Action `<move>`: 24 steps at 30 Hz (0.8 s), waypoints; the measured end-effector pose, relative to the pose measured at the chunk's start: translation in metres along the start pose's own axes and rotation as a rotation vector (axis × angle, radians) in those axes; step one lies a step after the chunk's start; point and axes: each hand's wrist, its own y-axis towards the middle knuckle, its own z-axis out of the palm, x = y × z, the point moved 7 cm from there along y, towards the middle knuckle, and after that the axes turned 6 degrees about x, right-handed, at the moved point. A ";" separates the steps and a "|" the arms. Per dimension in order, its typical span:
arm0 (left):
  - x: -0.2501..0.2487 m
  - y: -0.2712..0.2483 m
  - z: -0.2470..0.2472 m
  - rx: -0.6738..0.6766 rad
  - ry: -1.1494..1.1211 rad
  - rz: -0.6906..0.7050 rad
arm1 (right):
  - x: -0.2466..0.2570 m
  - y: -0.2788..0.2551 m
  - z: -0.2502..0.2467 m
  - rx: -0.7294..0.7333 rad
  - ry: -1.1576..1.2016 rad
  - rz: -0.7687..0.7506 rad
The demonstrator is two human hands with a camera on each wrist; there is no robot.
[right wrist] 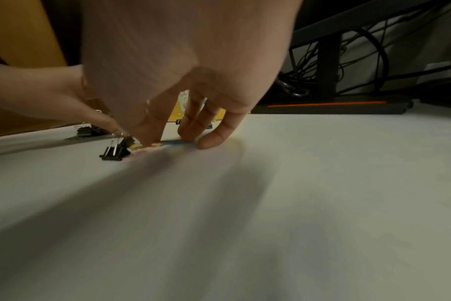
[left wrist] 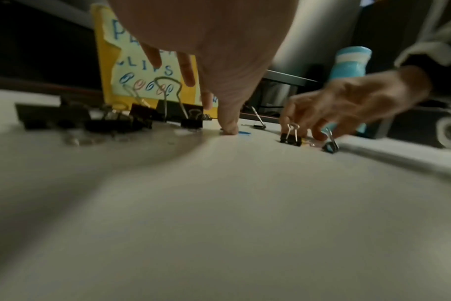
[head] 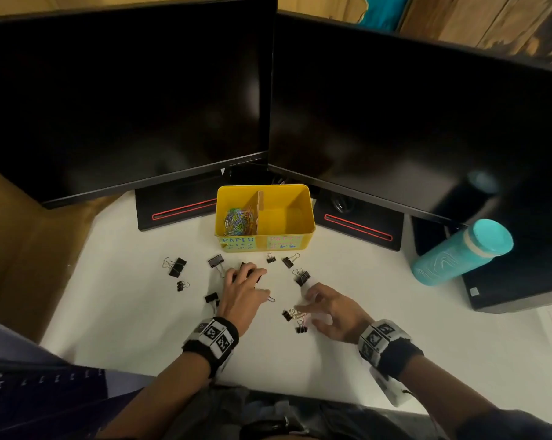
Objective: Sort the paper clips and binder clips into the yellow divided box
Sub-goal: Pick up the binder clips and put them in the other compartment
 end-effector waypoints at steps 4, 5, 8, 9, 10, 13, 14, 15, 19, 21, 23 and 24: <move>-0.001 -0.001 0.003 -0.048 -0.025 -0.005 | 0.002 -0.001 0.004 0.011 0.002 -0.019; -0.005 -0.002 0.003 -0.053 0.001 0.026 | 0.001 0.001 0.004 -0.035 0.036 -0.009; -0.008 -0.003 -0.018 -0.197 -0.032 0.055 | -0.005 0.006 0.003 -0.165 0.116 0.021; -0.005 -0.002 -0.033 -0.280 -0.070 0.024 | -0.006 0.007 0.003 -0.194 0.129 0.033; 0.001 0.000 -0.050 -0.374 -0.112 -0.028 | -0.007 0.007 0.003 -0.217 0.128 0.051; 0.032 0.009 -0.098 -0.626 -0.226 -0.223 | -0.006 0.004 -0.001 -0.326 -0.003 0.084; 0.043 0.014 -0.108 -0.668 -0.241 -0.265 | -0.006 0.004 -0.002 -0.352 -0.087 0.088; 0.053 0.021 -0.115 -0.673 -0.239 -0.292 | -0.006 0.006 -0.003 -0.367 -0.173 0.085; 0.073 0.052 -0.096 -0.336 -0.190 -0.313 | 0.007 0.022 -0.010 -0.344 -0.338 0.073; 0.077 0.049 -0.093 -0.305 -0.220 -0.291 | 0.026 0.037 -0.028 -0.406 -0.290 0.087; 0.086 0.033 -0.102 -0.412 -0.263 -0.309 | 0.055 0.059 -0.059 -0.518 -0.198 0.075; 0.096 0.020 -0.105 -0.474 -0.305 -0.351 | 0.072 0.072 -0.079 -0.584 -0.137 0.044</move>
